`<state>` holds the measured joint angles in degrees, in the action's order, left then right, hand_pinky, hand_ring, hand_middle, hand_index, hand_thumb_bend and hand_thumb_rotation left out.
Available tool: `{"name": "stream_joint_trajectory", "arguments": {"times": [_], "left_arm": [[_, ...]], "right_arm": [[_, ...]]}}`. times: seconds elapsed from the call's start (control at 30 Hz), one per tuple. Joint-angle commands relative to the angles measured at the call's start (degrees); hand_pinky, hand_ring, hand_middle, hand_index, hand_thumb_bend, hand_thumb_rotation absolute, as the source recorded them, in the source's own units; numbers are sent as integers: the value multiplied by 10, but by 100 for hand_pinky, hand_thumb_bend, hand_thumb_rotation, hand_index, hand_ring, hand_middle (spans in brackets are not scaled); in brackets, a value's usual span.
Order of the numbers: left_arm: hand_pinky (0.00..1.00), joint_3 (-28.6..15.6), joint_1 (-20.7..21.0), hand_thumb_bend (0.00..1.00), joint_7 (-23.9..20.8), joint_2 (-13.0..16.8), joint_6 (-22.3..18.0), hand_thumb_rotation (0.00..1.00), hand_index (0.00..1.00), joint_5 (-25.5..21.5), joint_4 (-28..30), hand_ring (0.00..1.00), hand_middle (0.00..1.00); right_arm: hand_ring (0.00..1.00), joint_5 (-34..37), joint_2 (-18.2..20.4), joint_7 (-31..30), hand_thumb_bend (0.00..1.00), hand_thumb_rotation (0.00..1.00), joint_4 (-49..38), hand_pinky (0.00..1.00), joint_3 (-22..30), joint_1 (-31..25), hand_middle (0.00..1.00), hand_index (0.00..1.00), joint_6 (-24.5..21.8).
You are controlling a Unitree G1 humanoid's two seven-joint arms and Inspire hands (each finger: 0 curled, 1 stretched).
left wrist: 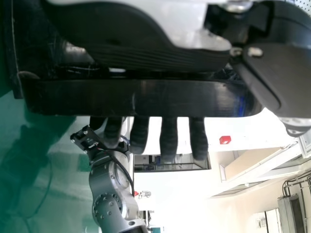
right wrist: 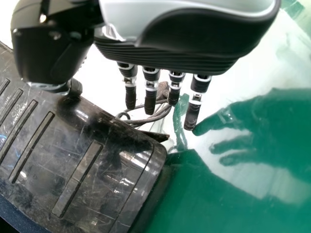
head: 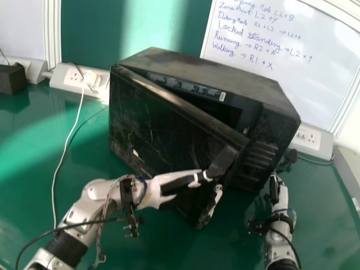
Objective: Open the door of oven
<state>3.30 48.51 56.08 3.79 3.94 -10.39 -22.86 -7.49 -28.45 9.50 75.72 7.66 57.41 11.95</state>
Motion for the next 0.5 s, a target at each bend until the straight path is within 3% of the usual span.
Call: {"name": "stream_joint_trajectory", "arguments": {"times": [0.0, 0.27, 0.47], "left_arm": [[0, 21, 13, 74, 25, -19, -10, 95, 7, -40, 59, 3, 8], [1, 20, -8, 72, 23, -3, 2, 93, 9, -51, 98, 4, 9], [0, 16, -19, 72, 29, 5, 1, 94, 9, -62, 120, 4, 8]], "right_arm": [[88, -4, 14, -19, 65, 99, 10, 82, -3, -2, 93, 93, -17], [93, 2, 14, -26, 66, 100, 10, 86, 4, -4, 96, 96, -11], [91, -3, 15, -22, 68, 100, 10, 85, 2, 0, 94, 94, -18]]}}
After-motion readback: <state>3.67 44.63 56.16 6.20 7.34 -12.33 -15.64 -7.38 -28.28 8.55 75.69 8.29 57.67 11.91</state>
